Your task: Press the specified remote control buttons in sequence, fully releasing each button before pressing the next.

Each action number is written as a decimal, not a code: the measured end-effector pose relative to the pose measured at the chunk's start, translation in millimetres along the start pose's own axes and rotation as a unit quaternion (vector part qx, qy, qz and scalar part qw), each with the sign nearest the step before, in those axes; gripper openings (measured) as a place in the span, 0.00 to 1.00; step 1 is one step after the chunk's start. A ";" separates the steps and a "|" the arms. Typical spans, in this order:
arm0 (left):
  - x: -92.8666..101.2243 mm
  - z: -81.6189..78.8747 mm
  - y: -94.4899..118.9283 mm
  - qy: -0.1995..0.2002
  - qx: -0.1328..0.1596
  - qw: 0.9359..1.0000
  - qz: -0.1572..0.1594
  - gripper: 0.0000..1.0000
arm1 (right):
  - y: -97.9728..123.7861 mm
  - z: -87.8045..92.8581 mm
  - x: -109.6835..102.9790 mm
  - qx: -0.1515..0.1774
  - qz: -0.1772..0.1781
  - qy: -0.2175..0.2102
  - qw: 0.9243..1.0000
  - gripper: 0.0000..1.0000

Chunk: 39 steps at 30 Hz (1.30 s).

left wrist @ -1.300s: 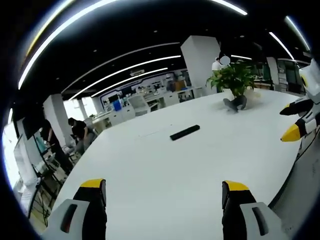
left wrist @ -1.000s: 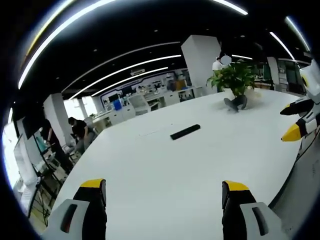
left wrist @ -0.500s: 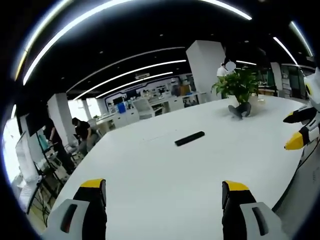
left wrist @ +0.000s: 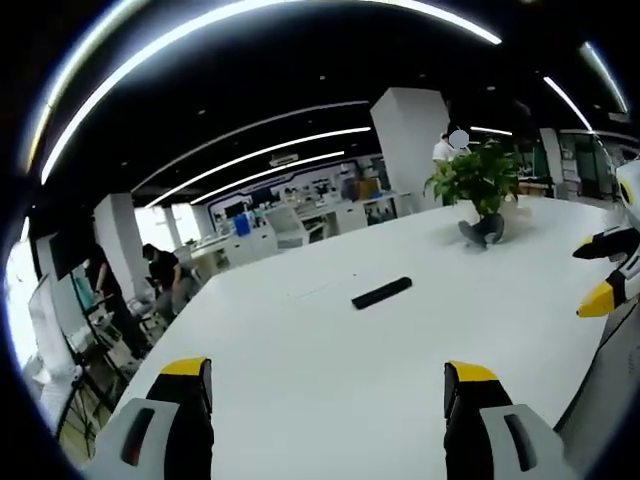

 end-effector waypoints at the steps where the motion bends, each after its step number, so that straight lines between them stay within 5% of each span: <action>1: 0.2 -5.1 -3.4 -0.005 0.002 1.000 0.004 1.00 | -0.2 0.2 0.1 -0.001 0.000 0.000 1.000 0.83; 12: 0.6 -38.4 -35.3 -0.055 0.011 0.998 0.036 0.98 | -1.7 2.0 0.2 -0.011 0.002 0.003 1.000 0.81; 19: 2.8 -53.7 -65.7 -0.079 -0.009 0.995 0.065 0.93 | -2.8 3.4 -0.9 -0.019 0.001 0.007 1.000 0.80; 21: 6.8 -52.8 -80.9 -0.082 -0.046 0.990 0.103 0.93 | -3.2 3.8 -1.1 -0.021 0.002 0.009 1.000 0.80; 35: 15.2 -86.5 -145.3 -0.119 -0.071 0.977 0.165 0.83 | -5.4 5.8 -1.0 -0.032 0.000 0.009 0.999 0.79; 39: 21.6 -92.7 -161.2 -0.147 -0.074 0.971 0.171 0.72 | -6.1 6.6 -1.5 -0.037 -0.002 0.010 0.999 0.79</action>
Point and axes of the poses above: the point that each gripper's makers call its tool centre point, and the gripper's own axes: y roughly backward along the fingers, x roughly to its right, z roughly out of its underside, the point moved 6 cm from there along y, roughly backward along the fingers, and after that the axes turned 8 degrees about -x, right-handed, at the moved point
